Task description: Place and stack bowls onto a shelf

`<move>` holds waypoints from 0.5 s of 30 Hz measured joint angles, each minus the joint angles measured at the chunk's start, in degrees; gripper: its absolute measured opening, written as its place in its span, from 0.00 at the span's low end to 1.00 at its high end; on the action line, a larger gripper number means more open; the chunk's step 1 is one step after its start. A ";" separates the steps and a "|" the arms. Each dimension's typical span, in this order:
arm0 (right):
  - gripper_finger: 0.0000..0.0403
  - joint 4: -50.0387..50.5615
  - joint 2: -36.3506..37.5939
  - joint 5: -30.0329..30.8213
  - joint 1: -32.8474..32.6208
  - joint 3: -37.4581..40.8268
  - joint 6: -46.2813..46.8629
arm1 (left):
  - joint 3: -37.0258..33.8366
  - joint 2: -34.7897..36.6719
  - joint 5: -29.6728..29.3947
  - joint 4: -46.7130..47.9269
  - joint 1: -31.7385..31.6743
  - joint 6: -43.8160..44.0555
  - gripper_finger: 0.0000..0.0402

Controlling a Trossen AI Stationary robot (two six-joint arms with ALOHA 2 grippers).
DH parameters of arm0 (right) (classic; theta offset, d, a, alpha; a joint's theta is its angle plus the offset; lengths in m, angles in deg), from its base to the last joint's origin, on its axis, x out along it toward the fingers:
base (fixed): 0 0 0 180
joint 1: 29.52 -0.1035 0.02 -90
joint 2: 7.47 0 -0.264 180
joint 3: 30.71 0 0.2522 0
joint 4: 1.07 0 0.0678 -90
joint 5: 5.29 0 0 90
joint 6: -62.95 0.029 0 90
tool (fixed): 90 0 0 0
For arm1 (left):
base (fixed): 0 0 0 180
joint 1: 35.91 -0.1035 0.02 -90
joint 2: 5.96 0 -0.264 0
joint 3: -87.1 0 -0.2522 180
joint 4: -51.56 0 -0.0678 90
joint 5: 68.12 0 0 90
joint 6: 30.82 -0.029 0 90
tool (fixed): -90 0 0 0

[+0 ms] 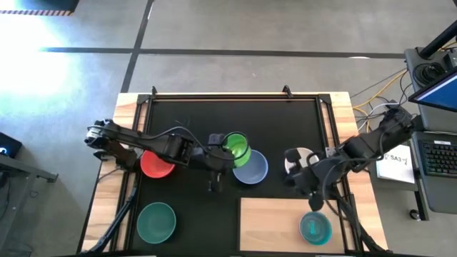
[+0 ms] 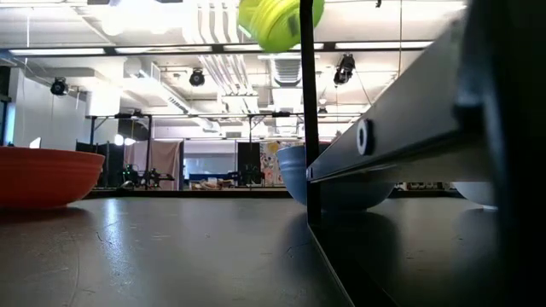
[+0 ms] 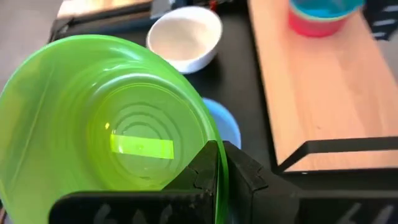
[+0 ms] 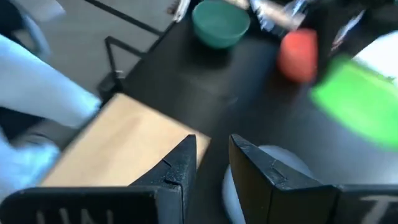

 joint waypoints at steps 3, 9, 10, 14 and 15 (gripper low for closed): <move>0.22 0.02 -0.02 4.84 0.38 -1.70 -6.84 | 0.89 0.00 2.25 -0.04 -0.01 -3.83 0.00; 0.27 0.07 -0.05 6.79 5.13 -2.70 -8.76 | 0.92 -0.56 7.82 -0.36 -0.37 -8.14 0.00; 0.29 0.12 -0.07 6.74 5.94 -2.70 -8.89 | 0.92 -0.90 8.95 -0.34 -0.37 -9.43 0.00; 0.34 0.20 -0.07 3.44 8.93 -2.70 -10.36 | 0.92 -1.83 12.71 -0.25 -0.40 -15.30 0.00; 0.35 0.20 -0.07 2.07 9.47 -2.70 -10.67 | 0.92 -1.88 13.61 -0.29 -0.49 -17.06 0.00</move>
